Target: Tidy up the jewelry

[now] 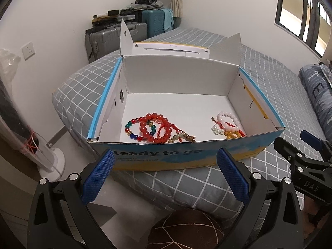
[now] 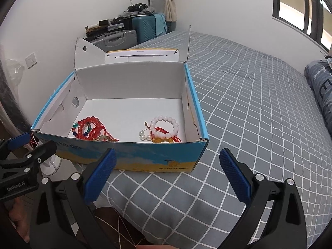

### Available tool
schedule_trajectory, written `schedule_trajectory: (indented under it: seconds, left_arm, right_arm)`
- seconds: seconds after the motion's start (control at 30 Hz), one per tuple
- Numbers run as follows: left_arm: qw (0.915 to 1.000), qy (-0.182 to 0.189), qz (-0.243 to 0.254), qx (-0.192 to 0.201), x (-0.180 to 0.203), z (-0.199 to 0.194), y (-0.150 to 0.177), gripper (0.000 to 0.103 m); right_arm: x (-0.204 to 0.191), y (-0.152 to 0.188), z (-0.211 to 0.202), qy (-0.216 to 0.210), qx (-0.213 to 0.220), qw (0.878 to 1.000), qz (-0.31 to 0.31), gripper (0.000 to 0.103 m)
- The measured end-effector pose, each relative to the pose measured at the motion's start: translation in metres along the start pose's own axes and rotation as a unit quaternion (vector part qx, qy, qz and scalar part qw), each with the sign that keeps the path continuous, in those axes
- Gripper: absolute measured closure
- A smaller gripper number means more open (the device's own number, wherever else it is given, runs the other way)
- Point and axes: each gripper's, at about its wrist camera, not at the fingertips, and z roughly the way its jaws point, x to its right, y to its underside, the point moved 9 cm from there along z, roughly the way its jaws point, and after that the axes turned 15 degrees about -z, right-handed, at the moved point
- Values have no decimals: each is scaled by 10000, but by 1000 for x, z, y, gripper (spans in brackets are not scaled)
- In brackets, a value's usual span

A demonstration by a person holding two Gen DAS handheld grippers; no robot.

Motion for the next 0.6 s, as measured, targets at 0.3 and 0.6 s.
schedule_trajectory:
  seconds: [0.3,0.6]
  left_arm:
    - [9999,-75,96,-77,1,4,2,6]
    - [9996,-202,171,32,4,4,1,6]
  right_arm:
    - [4,-1,-4,87,2,10000,-36,8]
    - [6,-1,-4,107,-11,9999,-27,8]
